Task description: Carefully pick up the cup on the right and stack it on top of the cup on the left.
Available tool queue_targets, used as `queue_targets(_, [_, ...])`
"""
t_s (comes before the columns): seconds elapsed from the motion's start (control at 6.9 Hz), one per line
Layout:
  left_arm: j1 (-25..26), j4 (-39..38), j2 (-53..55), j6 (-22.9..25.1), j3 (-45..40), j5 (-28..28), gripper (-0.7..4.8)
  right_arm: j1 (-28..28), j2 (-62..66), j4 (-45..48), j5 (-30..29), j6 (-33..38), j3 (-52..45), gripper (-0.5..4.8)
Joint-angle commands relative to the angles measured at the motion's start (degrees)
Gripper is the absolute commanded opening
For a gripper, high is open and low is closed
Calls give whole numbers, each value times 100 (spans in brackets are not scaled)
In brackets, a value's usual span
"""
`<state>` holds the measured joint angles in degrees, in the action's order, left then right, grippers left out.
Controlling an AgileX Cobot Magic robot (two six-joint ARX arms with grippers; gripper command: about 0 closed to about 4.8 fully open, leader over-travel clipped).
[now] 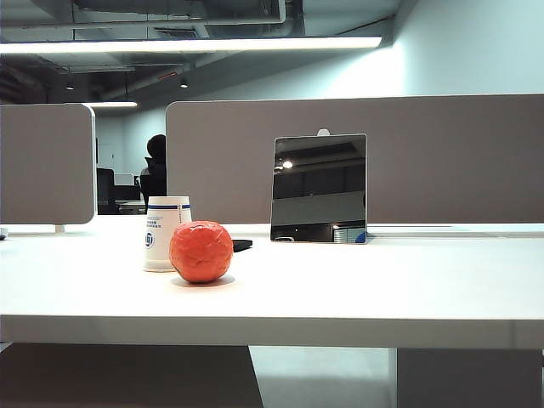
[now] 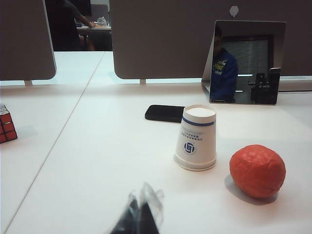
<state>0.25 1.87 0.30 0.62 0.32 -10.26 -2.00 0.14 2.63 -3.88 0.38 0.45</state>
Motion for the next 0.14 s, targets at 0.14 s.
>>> queue_targets(0.14, [0,70,0,46,9,-2,-5,0,-9,101,11,4,9,-1])
